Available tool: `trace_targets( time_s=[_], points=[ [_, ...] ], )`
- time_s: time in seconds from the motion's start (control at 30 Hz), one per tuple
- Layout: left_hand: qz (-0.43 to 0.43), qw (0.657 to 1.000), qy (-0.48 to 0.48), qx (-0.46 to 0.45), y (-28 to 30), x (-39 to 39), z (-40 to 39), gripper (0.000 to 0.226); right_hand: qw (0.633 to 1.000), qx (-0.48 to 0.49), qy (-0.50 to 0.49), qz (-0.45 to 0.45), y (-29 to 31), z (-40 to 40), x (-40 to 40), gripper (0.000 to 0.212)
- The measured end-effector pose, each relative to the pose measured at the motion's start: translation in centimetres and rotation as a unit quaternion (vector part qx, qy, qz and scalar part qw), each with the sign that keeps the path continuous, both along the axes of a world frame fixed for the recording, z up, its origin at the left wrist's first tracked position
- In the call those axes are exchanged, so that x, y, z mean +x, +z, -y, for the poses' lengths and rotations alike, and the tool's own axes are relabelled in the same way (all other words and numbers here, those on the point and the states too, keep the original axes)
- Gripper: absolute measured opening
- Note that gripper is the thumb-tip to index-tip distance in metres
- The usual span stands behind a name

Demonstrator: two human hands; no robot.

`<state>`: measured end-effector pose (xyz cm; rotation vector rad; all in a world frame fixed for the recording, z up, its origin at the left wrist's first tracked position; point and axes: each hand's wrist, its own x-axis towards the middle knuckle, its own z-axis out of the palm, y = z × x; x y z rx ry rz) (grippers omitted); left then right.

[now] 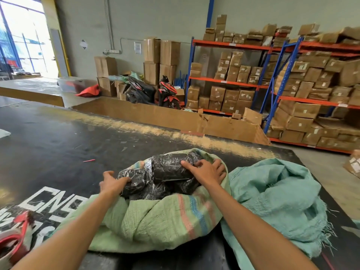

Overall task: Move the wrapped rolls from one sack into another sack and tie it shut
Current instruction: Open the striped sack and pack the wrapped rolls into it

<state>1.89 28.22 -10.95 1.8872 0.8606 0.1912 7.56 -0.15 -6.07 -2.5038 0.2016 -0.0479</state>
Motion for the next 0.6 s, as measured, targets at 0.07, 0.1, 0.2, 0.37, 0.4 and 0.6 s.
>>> trace_targets(
  time_s=[0.07, 0.1, 0.2, 0.37, 0.4, 0.6],
  points=[
    [-0.034, 0.999, -0.011, -0.034, -0.1, 0.5, -0.4, 0.08, 0.998, -0.036, -0.031, 0.045, -0.1, 0.4, -0.1, 0.092],
    [-0.04, 0.997, -0.016, -0.06, -0.1, 0.8, -0.4, 0.075, 0.995, -0.058, -0.041, 0.074, -0.2, 0.5, -0.2, 0.101],
    [-0.046, 0.993, -0.042, -0.102, 0.0, 0.9, -0.2, 0.046, 0.991, -0.104, -0.037, 0.071, 0.3, 0.7, -0.3, 0.117],
    [-0.059, 0.981, -0.105, -0.154, 0.8, 0.9, -1.1, 0.054, 0.989, -0.12, -0.013, -0.083, 0.6, 2.0, 0.6, 0.144],
    [-0.078, 0.974, -0.119, -0.174, 0.2, 1.2, -1.7, 0.063, 0.987, -0.124, -0.015, -0.098, 0.6, 2.3, 0.7, 0.148],
    [-0.084, 0.971, -0.168, -0.15, 1.5, 1.2, -0.9, 0.055, 0.981, 0.045, -0.023, -0.188, -0.3, 4.0, 2.3, 0.168]
  ],
)
